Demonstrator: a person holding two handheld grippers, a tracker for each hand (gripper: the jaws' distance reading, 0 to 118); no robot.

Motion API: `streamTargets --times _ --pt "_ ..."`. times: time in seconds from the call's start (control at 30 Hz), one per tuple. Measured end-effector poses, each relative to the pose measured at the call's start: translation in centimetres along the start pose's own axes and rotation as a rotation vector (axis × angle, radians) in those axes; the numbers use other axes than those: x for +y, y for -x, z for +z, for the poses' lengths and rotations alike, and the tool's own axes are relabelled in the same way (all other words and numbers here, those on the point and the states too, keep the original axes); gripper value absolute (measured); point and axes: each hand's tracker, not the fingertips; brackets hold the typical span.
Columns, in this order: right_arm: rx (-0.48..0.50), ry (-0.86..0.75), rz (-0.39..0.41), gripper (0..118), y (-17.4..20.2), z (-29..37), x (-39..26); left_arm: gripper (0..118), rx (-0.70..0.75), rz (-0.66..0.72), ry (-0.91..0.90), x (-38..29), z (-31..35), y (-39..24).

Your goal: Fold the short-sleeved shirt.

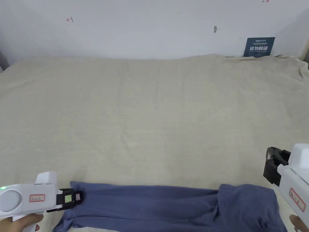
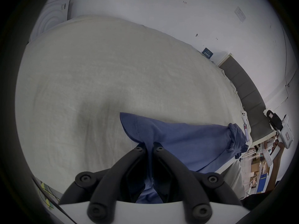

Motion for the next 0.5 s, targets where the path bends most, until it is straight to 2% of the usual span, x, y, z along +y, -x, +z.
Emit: streamTargets --times 0.33,0.4,0.5 --pt "0.010 -0.010 -0.002 1 -0.4 0.6 0.3 4 0.177 0.060 -0.029 0.6 4.7 1.3" --pt "0.013 -0.011 -0.001 1 -0.6 0.5 0.2 4 0.184 0.087 0.005 0.8 4.8 0.2" --pt "0.018 -0.009 0.008 1 -0.9 0.6 0.1 4 0.214 0.041 0.008 1.3 4.9 -3.2"
